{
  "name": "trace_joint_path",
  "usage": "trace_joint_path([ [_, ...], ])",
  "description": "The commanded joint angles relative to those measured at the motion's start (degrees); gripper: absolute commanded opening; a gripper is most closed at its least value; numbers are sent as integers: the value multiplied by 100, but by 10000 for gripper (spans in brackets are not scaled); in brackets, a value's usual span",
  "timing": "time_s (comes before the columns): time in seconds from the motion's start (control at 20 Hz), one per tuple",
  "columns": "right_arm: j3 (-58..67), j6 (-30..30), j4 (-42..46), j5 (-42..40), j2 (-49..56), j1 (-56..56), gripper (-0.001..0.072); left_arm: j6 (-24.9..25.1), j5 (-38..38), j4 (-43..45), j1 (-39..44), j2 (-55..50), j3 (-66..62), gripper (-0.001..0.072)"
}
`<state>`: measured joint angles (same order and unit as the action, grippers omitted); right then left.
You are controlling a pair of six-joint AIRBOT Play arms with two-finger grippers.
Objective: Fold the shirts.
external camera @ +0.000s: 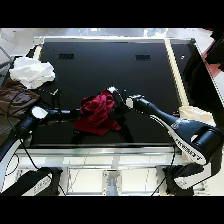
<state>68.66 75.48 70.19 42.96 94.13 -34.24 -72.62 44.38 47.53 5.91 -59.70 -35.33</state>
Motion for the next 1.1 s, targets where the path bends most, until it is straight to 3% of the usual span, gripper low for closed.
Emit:
trace_joint_path([
  [0.0, 0, 4, -26, -146, 17, -7, 17, 2, -2, 0, -7, 85, -2, 18],
  [0.15, 214, 4, 341, 236, -146, 0, 15, 2, 0, 70, -133, 568, -7, 17],
  [0.35, 730, 7, 1488, 1725, -1200, 273, 15, -109, 157, 389, -1204, 2138, -146, 16],
  [0.6, 1440, 339, 1891, 2962, -3224, 743, 14, -562, 1375, 2271, -2457, 3696, -1650, 15],
  [0.8, 2588, 813, 1867, 3123, -4345, 741, 12, -516, 1429, 2455, -2614, 3600, -3403, 14],
  [1.05, 4030, 807, 2743, 2953, -4391, 745, 11, -448, 2035, 3093, -2614, 2389, -4885, 15],
])
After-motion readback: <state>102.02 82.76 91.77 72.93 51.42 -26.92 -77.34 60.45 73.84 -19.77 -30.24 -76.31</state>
